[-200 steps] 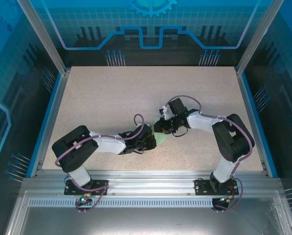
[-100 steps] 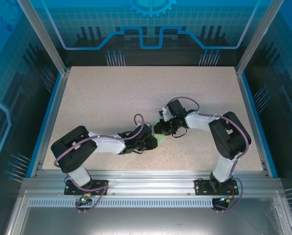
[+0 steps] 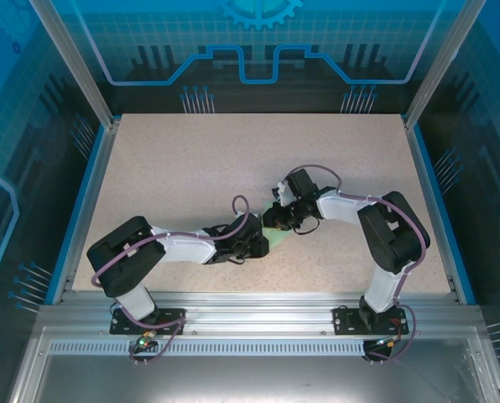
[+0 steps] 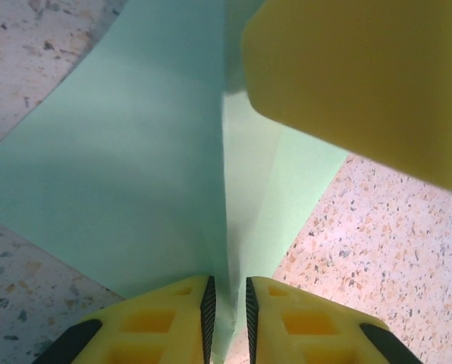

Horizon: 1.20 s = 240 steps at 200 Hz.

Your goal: Fold a paper plane with a square sheet of paper (pick it up from the middle)

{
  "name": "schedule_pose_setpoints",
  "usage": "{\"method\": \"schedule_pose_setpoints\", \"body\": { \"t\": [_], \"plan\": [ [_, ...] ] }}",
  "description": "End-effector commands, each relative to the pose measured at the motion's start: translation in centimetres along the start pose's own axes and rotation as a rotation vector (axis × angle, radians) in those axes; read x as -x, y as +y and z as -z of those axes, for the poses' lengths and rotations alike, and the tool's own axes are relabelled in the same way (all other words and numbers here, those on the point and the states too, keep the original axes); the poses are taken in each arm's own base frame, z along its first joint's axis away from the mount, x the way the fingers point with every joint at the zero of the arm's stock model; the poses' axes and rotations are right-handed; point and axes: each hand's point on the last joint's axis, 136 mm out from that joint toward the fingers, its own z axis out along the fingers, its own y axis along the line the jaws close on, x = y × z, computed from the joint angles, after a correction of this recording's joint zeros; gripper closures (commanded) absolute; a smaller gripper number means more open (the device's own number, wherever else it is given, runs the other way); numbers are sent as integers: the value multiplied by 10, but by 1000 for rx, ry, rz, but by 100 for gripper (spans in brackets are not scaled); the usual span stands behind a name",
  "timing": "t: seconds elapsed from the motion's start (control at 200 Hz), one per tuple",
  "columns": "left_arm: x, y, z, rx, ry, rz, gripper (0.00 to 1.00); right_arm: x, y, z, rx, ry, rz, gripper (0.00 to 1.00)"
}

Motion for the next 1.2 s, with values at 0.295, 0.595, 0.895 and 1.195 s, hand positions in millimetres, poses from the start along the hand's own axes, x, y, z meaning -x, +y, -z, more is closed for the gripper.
{"method": "schedule_pose_setpoints", "body": {
  "t": [0.295,0.595,0.895,1.195],
  "plan": [
    [-12,18,2,107,39,-53,88,4,-1,-2,-6,4,-11,80],
    [-6,10,2,19,30,-17,94,-7,2,3,5,13,5,79],
    [-8,13,0,-3,50,3,93,-11,4,-2,29,31,5,79],
    [-9,15,0,10,56,1,88,1,-21,-12,-66,-1,-51,80]
  ]
}}
